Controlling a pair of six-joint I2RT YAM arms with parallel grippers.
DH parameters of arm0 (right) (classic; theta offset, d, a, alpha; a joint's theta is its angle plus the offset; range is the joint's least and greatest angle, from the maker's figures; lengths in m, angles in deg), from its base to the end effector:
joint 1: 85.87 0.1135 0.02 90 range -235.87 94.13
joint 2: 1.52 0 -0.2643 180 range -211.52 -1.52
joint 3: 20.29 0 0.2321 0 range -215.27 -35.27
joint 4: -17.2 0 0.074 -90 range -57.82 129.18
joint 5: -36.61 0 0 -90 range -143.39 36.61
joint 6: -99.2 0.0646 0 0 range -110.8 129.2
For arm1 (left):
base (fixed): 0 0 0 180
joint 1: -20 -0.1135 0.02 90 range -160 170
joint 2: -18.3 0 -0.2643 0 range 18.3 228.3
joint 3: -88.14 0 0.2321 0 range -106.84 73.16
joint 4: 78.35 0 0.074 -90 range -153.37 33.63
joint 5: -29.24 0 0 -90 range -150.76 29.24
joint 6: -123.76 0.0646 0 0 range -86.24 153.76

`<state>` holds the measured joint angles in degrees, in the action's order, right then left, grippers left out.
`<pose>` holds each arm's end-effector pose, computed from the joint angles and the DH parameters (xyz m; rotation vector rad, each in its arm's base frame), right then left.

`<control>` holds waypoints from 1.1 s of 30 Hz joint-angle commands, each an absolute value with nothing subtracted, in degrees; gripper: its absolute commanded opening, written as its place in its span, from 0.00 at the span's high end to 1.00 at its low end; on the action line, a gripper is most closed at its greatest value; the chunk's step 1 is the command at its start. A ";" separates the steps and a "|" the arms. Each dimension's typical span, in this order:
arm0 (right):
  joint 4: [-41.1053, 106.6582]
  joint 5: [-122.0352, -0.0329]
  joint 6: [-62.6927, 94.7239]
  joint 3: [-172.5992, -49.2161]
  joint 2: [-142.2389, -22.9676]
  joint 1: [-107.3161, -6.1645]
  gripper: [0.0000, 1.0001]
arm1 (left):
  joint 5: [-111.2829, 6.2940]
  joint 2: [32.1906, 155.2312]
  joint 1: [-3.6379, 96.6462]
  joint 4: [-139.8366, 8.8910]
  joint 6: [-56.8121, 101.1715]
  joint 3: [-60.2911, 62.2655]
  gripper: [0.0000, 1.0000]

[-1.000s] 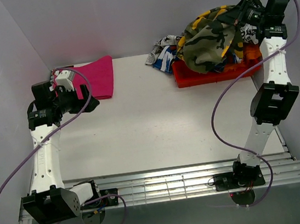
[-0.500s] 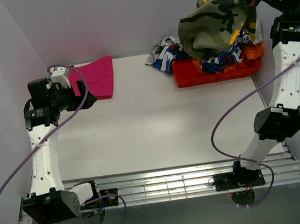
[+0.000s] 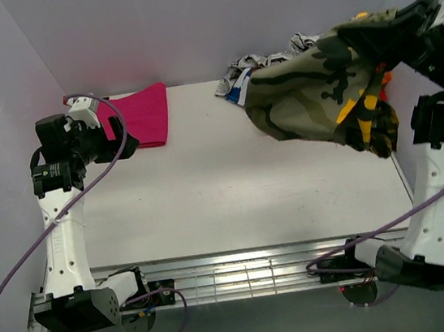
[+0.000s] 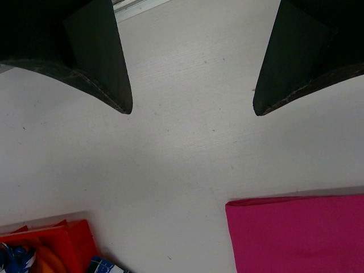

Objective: Fold and stack the trousers
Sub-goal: Move the trousers to the center of the board

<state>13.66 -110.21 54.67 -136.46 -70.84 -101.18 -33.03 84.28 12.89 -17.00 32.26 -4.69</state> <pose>0.1639 0.0112 0.6143 -0.5130 1.0538 0.8085 0.2296 -0.0017 0.3854 0.1150 2.1278 -0.4665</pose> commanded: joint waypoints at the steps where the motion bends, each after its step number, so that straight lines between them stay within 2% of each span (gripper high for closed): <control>1: 18.98 -108.32 39.65 -125.83 -60.78 -101.34 0.92 | -33.33 82.11 12.89 -15.91 33.14 -6.47 0.02; 6: 30.67 -110.96 28.82 -109.22 -48.75 -101.25 0.92 | -31.84 81.85 12.97 -15.82 35.41 -5.07 0.02; 12: 41.32 -108.51 21.51 -90.32 -45.99 -100.02 0.92 | -29.64 82.20 12.97 -15.56 36.13 -3.66 0.02; 15: 42.20 -102.45 20.89 -83.19 -48.00 -93.98 0.92 | -29.38 82.20 12.89 -15.38 37.80 -2.34 0.02; 20: 34.66 -89.71 25.36 -77.03 -52.66 -70.90 0.91 | -27.54 82.90 12.97 -13.89 40.43 -1.82 0.02; 21: 30.73 -86.56 26.42 -77.02 -55.63 -67.88 0.89 | -27.10 82.99 12.89 -13.71 40.53 -1.81 0.02; 23: 27.97 -85.39 29.14 -78.42 -59.42 -61.45 0.62 | -25.26 82.73 12.97 -13.45 40.79 -1.73 0.02; 24: 26.14 -85.91 29.94 -80.25 -63.36 -60.22 0.29 | -24.99 82.21 12.97 -13.45 40.79 -1.73 0.02; 25: 24.12 -86.61 32.38 -80.27 -64.44 -59.59 0.09 | -24.11 81.85 12.89 -13.62 40.70 -1.64 0.02; 26: 23.75 -86.44 32.58 -80.71 -65.67 -59.41 0.07 | -23.50 81.59 12.89 -13.62 40.79 -1.38 0.02; 27: 24.79 -86.44 32.06 -81.84 -66.29 -59.15 0.10 | -22.53 81.06 12.89 -13.62 40.70 -1.37 0.02; 31: 33.30 -88.99 25.21 -90.09 -66.57 -59.15 0.10 | -15.86 80.00 12.97 -13.19 40.70 -0.24 0.02; 33: 42.96 -88.38 17.49 -94.14 -65.34 -59.24 0.10 | -10.15 80.00 12.89 -12.75 41.22 0.90 0.02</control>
<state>38.46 -88.22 25.69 -86.84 -68.35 -59.32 -19.87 82.27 12.89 -13.79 40.04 -0.45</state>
